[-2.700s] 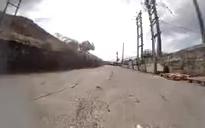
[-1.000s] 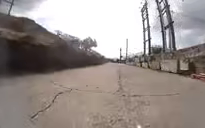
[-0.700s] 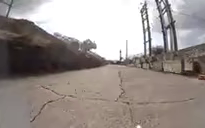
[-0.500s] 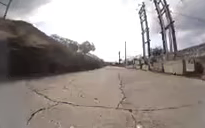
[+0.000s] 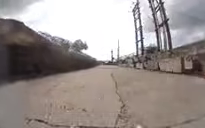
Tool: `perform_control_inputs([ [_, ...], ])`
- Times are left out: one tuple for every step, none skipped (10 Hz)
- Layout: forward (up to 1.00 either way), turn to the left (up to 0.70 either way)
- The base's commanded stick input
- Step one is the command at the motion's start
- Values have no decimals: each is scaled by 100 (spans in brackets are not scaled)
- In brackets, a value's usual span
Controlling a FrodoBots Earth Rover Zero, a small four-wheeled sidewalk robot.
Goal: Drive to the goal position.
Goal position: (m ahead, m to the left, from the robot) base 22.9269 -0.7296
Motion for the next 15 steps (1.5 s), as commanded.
perform_control_inputs([
  [100,0],
  [100,0],
  [100,0],
  [100,0],
  [100,0],
  [100,0],
  [100,0],
  [100,0],
  [100,0],
  [100,0],
  [100,-27],
  [100,-27],
  [100,-27],
  [100,-27],
  [100,0],
])
